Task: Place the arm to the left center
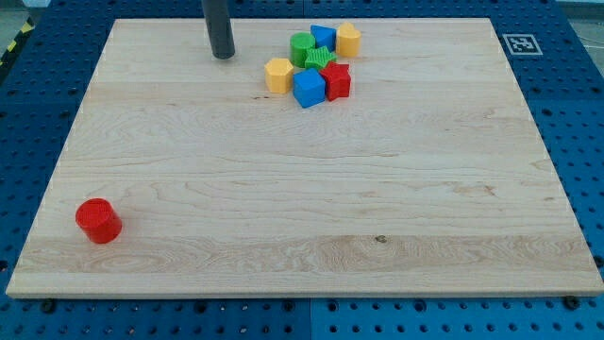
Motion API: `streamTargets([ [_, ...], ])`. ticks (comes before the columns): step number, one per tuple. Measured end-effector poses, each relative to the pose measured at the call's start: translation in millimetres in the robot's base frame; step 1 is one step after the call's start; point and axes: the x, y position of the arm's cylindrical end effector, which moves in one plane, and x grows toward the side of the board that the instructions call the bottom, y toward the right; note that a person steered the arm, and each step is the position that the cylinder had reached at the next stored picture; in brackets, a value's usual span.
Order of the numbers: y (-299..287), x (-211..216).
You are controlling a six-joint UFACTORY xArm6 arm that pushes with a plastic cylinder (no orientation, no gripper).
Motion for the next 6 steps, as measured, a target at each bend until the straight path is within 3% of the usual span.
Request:
streamTargets([
  [6, -10.5, 24.1],
])
